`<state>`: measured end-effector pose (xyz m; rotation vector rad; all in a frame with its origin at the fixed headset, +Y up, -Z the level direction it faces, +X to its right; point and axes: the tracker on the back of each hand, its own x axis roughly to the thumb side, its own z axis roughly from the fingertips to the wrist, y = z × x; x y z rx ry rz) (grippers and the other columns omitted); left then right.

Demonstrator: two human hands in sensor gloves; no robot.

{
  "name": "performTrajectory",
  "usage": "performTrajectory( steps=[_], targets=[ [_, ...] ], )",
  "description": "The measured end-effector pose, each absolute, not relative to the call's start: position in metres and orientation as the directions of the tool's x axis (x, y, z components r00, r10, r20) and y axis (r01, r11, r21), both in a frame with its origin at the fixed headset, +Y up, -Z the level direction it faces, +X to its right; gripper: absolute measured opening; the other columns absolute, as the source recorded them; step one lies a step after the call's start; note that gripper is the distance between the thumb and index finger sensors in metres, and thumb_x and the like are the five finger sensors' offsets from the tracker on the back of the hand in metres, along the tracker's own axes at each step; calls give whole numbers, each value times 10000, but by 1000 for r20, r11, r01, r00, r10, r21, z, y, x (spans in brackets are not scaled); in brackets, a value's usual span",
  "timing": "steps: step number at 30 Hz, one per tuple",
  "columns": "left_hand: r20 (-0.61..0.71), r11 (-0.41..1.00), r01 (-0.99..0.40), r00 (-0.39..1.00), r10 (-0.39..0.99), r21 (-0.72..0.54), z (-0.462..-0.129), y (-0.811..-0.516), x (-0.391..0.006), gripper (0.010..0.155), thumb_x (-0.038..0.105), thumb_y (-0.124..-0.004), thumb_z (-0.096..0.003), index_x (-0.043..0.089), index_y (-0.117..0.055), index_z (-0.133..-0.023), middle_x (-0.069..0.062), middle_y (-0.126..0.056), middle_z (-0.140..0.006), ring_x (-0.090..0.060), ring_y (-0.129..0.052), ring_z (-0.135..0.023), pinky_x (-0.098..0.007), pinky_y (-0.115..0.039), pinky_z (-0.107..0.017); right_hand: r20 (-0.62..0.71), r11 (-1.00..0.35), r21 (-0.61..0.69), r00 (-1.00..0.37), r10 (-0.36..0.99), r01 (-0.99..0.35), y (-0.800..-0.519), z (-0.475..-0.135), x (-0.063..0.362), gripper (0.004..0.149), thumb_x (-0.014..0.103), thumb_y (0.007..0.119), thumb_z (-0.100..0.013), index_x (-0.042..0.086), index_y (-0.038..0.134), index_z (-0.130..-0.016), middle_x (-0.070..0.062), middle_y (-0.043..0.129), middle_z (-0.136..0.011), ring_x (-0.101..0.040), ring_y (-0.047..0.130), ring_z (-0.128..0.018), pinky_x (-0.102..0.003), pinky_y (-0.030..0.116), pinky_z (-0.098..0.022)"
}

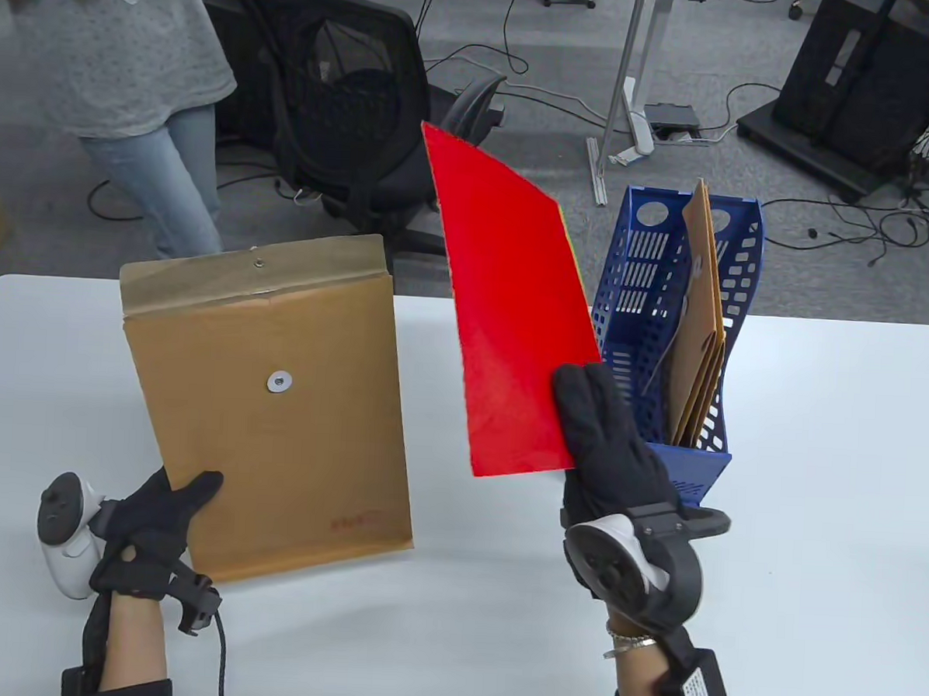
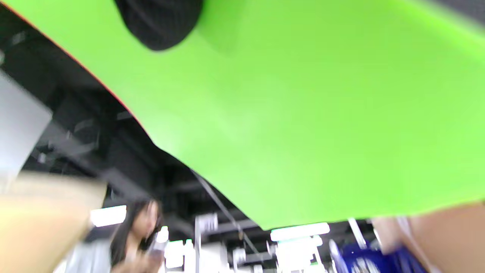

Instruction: Pull cardstock from document pouches and stack

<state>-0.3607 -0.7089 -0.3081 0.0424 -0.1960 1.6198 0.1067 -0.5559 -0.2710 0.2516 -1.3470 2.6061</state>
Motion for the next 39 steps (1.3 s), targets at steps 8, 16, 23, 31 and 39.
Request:
performTrajectory(
  steps=[8,16,23,31,39],
  targets=[
    [69,-45,-998,-48,996,-45,-301,-714,-385,475,323,-814,-488,299,-775,-961,-19,-1003,-850,-204,-1048,-693,-427,-835,-514,172,-788,-593,-930,-324,165,-679,-316,54,463,313,710,-518,320,703,-981,-64,871,-909,-272,1019,-684,-353,949,-413],
    [12,-5,-998,-6,1000,-70,-306,-722,-380,475,330,-814,-484,299,-779,-957,-13,-1012,-835,-197,-1057,-677,-423,-842,-504,188,-909,-96,-890,-416,405,-750,-337,45,484,388,683,-519,340,704,-1000,-30,758,-1049,-295,877,-896,-467,804,-623],
    [-16,34,-996,36,999,-81,-308,-723,-375,501,341,-811,-483,325,-725,-976,2,-1015,-813,-178,-1071,-651,-409,-855,-491,157,-887,452,-987,-31,99,-767,-347,62,867,577,675,-433,228,355,-1159,-165,328,-1194,-461,425,-1066,-653,540,-708],
    [-61,-36,-999,-37,997,4,-307,-731,-380,534,363,-792,-502,360,-619,-1007,22,-966,-841,-164,-1045,-678,-405,-841,-511,166,-973,217,-979,116,-78,-727,-327,71,755,539,574,-516,228,330,-1159,-147,226,-1190,-439,186,-1058,-623,318,-754],
    [-289,-78,-968,-147,946,238,-309,-749,-393,466,386,-777,-526,357,-624,-965,47,-938,-862,-136,-1038,-691,-367,-856,-513,176,-994,-69,-982,68,-81,-700,-280,80,806,557,627,-510,282,240,-1161,-114,119,-1195,-396,62,-1054,-608,210,-761]
  ],
)
